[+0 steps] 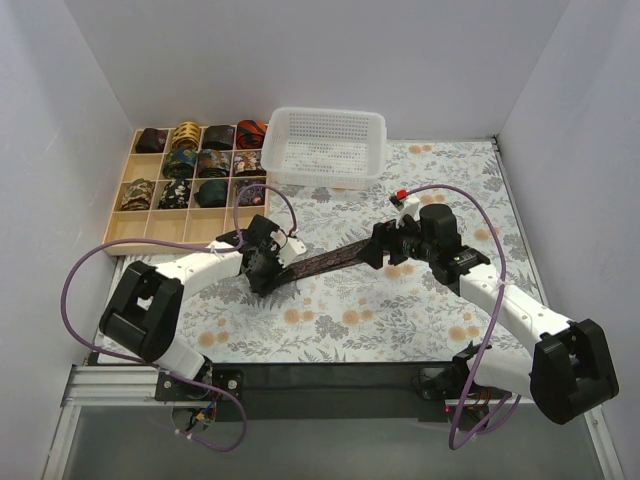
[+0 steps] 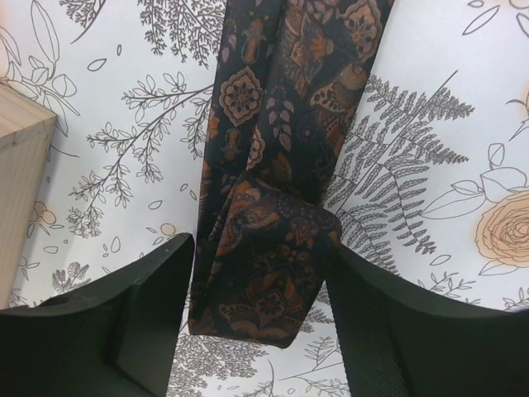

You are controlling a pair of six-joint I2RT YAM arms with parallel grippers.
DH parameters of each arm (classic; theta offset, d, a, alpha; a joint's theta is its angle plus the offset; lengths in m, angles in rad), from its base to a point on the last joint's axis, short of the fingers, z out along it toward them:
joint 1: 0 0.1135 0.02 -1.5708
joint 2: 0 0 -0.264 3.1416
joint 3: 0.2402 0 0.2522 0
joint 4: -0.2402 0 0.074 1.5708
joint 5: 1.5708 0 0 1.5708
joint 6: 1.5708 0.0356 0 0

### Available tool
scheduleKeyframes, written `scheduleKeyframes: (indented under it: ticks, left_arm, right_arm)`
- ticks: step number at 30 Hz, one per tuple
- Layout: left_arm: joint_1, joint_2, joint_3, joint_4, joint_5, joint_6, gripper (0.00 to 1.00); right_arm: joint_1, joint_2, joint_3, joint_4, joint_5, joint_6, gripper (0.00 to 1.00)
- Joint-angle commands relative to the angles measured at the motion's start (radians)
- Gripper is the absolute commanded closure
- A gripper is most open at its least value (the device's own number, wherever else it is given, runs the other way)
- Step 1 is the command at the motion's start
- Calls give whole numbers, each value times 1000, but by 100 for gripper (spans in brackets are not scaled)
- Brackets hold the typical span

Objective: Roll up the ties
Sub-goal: Roll the tie

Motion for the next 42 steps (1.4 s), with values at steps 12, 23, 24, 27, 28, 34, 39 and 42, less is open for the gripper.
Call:
scheduleKeyframes:
  ticks: [12,23,24,27,28,34,39,42]
  left_arm:
    - [-2,29,35,14,-91,-3,60]
    - [-2,-54,86,3,-110,-109,32]
    - [-2,-89,95,3,-114,-165,31]
    - [-1,-179,118,19,-105,-332,30]
    - [1,-207,114,28,-104,-379,30]
    - [70,-429,-50,95,-110,-759,30]
    - [209,-571,-257,187,-22,-858,34]
    - [251,-562,-294,224,49,-864,36]
  right_arm:
    - [-8,-26,-15,7,-13,-10,29]
    - [-6,-35,-18,8,-30,-5,29]
    - [-8,-38,-17,7,-31,-4,29]
    - [-8,-21,-12,10,-40,1,29]
    - [-8,-14,-9,10,-60,2,29]
    - [0,58,1,103,-131,62,31]
    - [47,170,70,149,-152,114,33]
    - [81,242,110,218,-160,151,34]
